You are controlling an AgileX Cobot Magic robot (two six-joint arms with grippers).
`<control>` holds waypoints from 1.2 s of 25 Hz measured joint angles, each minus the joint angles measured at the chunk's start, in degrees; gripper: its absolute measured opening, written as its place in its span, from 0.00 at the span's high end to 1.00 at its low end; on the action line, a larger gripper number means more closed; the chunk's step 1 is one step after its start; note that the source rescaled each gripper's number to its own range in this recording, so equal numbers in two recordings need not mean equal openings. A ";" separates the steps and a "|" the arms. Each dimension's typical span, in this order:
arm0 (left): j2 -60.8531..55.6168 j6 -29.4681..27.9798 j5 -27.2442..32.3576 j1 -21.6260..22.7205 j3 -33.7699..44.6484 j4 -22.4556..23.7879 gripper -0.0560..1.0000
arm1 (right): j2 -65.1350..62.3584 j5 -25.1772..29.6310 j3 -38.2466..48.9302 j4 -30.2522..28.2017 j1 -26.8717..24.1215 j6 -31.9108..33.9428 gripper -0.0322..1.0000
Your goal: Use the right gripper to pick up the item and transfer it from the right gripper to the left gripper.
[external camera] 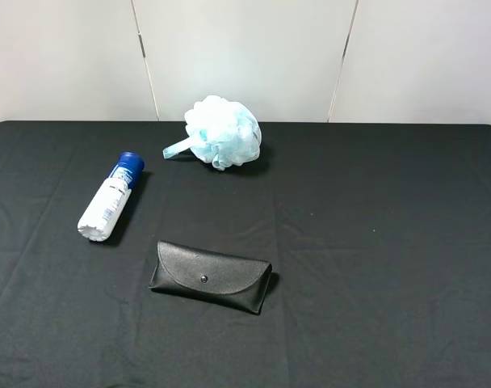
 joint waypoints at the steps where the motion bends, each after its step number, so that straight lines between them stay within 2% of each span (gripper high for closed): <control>1: 0.00 0.00 0.00 0.00 0.00 0.07 0.02 | 0.00 0.00 0.00 0.00 0.00 0.00 0.00; 12: 0.00 0.06 0.00 0.56 0.00 0.18 0.02 | 0.00 0.00 0.00 0.00 0.00 0.00 0.00; 16: 0.00 0.12 0.00 5.48 0.00 0.18 0.02 | 0.00 0.00 0.00 0.00 0.00 0.00 0.00; 23: 0.00 0.11 0.00 17.95 0.00 0.18 0.02 | 0.00 0.00 0.00 0.00 0.00 0.00 0.00; 26: 0.00 0.06 0.00 19.64 0.00 0.18 0.02 | 0.00 0.00 0.00 0.00 0.00 0.00 0.00; 30: 0.00 0.12 0.00 19.79 0.00 0.18 0.02 | 0.00 0.00 0.00 0.00 0.00 0.00 0.00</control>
